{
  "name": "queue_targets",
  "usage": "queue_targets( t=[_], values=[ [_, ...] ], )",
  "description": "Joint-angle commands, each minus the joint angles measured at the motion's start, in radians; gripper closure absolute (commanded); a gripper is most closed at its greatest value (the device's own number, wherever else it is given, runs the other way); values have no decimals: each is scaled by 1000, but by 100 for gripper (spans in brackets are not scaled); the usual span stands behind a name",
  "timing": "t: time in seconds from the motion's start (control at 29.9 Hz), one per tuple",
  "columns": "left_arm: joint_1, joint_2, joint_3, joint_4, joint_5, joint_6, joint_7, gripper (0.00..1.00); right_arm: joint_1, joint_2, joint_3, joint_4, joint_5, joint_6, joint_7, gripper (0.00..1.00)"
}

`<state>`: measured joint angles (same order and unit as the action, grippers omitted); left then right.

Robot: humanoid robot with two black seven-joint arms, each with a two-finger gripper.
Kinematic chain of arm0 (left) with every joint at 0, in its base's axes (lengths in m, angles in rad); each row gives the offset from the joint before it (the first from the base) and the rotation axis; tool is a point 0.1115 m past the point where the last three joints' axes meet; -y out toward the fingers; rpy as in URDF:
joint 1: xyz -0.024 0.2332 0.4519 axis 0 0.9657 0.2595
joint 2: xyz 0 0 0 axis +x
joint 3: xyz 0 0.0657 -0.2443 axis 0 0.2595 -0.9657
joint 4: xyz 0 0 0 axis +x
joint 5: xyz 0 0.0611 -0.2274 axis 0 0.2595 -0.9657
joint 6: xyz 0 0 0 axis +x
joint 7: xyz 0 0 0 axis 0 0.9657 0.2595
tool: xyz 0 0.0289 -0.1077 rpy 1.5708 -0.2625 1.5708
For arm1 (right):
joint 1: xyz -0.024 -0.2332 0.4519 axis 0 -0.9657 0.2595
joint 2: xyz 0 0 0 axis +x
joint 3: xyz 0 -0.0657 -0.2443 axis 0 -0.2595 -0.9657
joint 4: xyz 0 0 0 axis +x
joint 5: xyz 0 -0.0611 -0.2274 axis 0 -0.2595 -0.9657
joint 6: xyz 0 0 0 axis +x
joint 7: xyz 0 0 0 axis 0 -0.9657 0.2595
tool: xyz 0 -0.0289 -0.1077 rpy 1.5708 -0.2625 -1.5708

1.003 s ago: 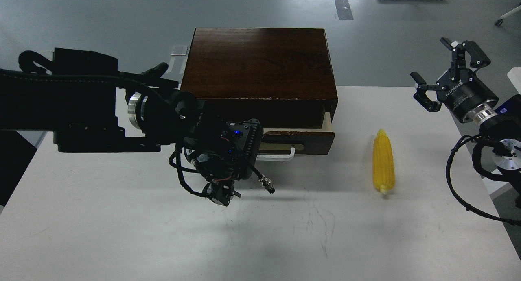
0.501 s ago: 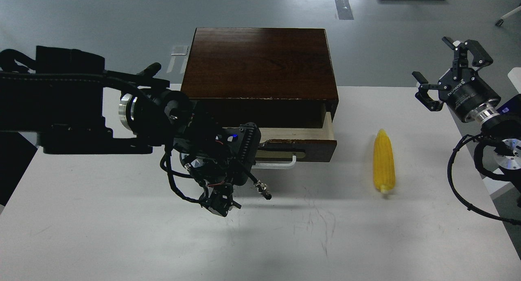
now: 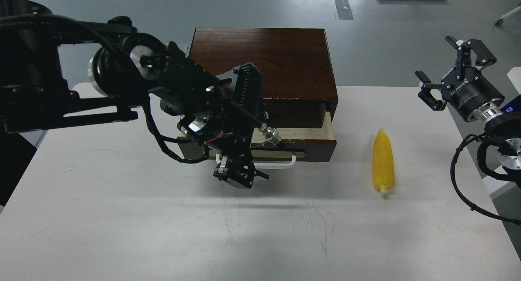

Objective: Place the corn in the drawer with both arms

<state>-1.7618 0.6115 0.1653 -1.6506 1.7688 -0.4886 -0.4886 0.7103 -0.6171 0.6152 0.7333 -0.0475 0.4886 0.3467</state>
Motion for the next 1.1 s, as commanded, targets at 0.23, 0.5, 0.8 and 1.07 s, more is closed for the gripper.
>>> queue_targets(
  t=[0.23, 0.5, 0.8, 1.07],
  values=[
    [109, 100, -50, 374, -1034, 0, 0, 2, -2, -1, -5, 0, -2, 0, 0, 0],
    [336, 88, -65, 633, -1489, 0, 0, 2, -2, -4, -11, 0, -2, 0, 0, 0],
    [730, 41, -451, 847, -1583, 0, 24, 2, 21, -157, -49, 101, -156, 0, -1, 0],
    [821, -3, -552, 853, -1580, 0, 82, 2, 57, -291, -52, 228, -674, 0, 0, 0]
  ],
)
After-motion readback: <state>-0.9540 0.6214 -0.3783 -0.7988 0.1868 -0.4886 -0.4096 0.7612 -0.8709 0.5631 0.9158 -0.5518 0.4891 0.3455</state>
